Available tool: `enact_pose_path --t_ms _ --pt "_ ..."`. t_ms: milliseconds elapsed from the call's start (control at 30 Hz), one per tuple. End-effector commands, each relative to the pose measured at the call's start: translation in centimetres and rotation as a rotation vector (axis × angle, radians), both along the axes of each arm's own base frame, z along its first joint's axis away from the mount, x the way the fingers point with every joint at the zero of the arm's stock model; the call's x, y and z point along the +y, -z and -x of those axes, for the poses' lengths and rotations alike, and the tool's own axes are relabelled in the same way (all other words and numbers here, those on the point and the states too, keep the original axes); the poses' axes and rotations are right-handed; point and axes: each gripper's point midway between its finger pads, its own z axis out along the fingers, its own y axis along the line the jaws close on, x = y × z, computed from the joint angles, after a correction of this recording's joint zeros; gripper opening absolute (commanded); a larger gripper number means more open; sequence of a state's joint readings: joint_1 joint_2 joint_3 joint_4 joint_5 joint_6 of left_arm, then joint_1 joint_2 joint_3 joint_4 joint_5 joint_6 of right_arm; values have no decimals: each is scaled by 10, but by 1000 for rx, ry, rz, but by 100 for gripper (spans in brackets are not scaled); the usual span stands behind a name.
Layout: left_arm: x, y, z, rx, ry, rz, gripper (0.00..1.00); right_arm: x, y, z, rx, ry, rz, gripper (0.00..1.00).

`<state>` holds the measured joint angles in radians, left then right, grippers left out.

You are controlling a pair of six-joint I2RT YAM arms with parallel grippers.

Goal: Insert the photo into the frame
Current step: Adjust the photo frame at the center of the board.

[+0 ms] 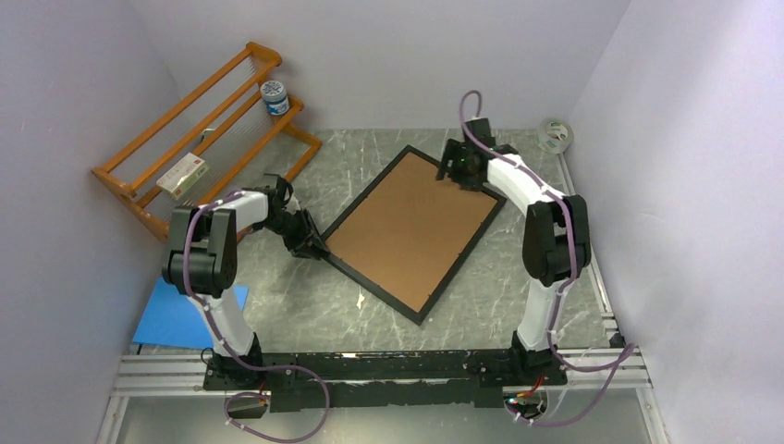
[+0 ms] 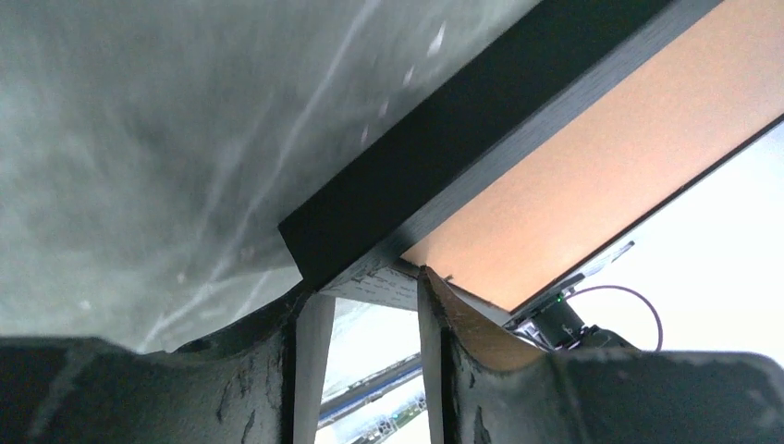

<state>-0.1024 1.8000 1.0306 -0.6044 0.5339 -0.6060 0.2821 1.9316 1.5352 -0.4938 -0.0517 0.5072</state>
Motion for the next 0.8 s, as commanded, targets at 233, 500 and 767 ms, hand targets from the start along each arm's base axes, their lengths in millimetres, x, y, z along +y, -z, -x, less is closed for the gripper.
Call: enact_pose_path --t_ms 233,500,767 --pt "13 -8 -111 -183 66 -46 53 -138 16 -44 28 390 74 75" --pt "7 -11 -118 -200 60 -2 75 -134 44 -50 70 338 -20 83" --pt "-8 -9 -96 -176 41 111 73 -146 54 -41 86 332 -51 86"
